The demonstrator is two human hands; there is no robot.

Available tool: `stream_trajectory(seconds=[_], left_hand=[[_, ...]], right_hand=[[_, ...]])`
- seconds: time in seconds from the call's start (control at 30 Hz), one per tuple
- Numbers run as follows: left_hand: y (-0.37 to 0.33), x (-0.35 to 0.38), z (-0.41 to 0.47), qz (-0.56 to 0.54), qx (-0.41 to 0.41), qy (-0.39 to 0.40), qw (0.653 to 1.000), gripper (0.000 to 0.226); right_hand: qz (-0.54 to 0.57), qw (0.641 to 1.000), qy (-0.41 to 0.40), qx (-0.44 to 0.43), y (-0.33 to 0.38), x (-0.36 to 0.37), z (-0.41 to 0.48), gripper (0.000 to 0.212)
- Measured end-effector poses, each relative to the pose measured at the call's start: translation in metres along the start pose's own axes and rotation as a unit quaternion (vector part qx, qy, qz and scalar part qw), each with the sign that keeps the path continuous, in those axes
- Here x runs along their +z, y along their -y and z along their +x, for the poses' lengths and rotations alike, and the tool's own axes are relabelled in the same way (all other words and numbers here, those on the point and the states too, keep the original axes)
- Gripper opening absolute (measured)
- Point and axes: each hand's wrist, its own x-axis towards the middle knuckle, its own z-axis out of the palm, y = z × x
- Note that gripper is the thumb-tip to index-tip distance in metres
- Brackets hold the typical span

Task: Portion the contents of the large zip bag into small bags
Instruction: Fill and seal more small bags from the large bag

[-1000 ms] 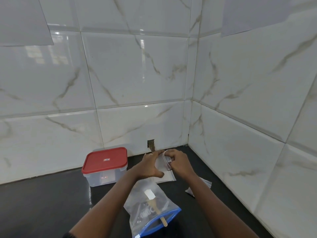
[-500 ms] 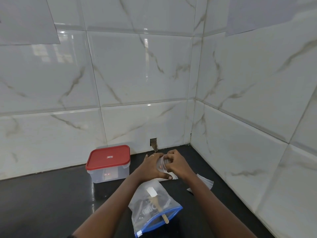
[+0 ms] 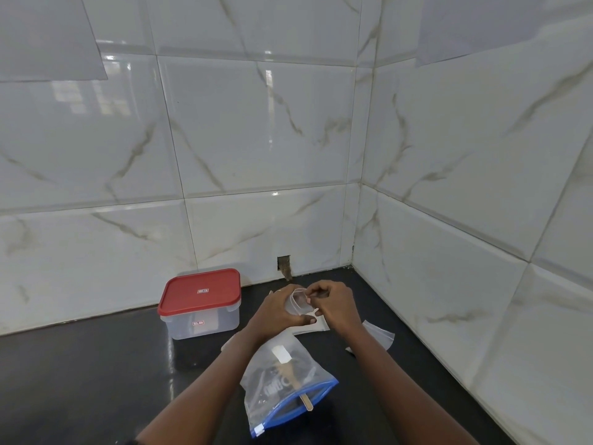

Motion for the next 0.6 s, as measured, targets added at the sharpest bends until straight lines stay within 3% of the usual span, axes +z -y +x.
stream_trajectory(seconds=[0.17,0.3,0.43,0.6], left_hand=[[-0.003,0.007,-0.002,-0.013,0.004,-0.006,1.0,0.062],[0.0,0.011,0.0,0.033,-0.033,-0.003,0.999,0.06],[-0.005,0.024,-0.007,0.114,-0.033,0.088,0.989,0.07],[-0.013,0.051,-0.022,0.274,0.0,0.228,0.934,0.076]], right_hand=[[-0.048,0.998,-0.022,-0.016,0.003,-0.001,-0.003,0.01],[-0.1,0.991,-0.058,0.071,-0.007,-0.004,-0.007,0.009],[-0.294,0.942,0.051,0.155,-0.025,-0.012,-0.019,0.023],[-0.352,0.892,0.173,0.226,-0.041,-0.015,-0.038,0.008]])
